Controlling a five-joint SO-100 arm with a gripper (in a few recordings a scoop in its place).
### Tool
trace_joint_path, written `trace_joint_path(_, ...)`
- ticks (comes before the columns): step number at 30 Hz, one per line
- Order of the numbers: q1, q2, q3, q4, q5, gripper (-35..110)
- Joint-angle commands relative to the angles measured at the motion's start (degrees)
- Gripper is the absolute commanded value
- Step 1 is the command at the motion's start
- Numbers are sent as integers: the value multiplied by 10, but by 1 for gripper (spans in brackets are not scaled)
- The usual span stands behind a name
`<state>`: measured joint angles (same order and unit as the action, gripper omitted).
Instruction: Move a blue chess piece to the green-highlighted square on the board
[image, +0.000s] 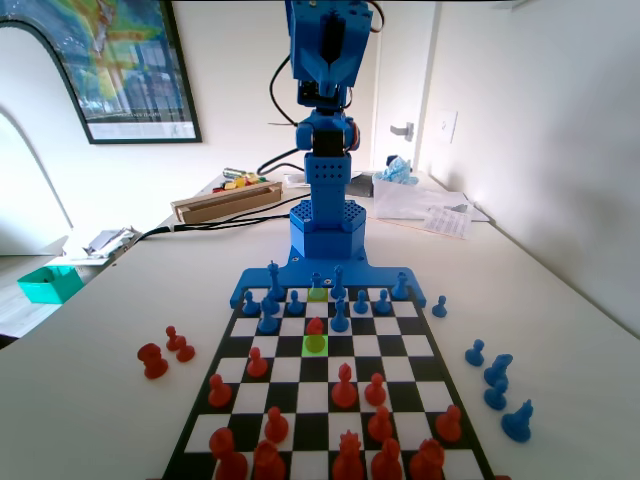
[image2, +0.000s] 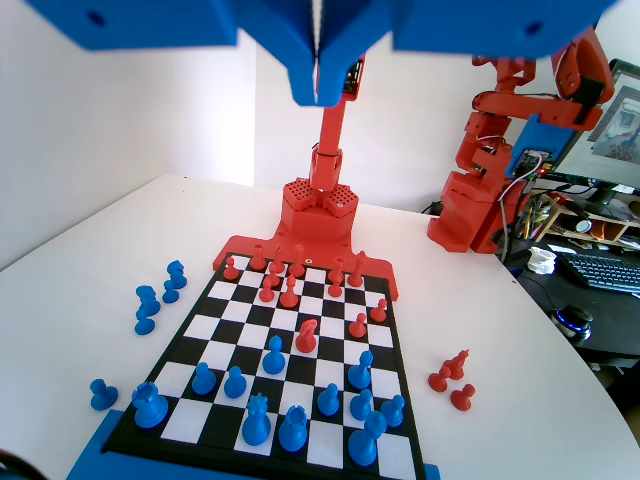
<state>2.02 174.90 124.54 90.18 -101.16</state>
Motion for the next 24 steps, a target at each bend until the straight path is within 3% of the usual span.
trace_joint_path(1, 1, 2, 4, -2, -1, 2)
trace_joint_path(24, -4, 2, 4, -1, -1, 2)
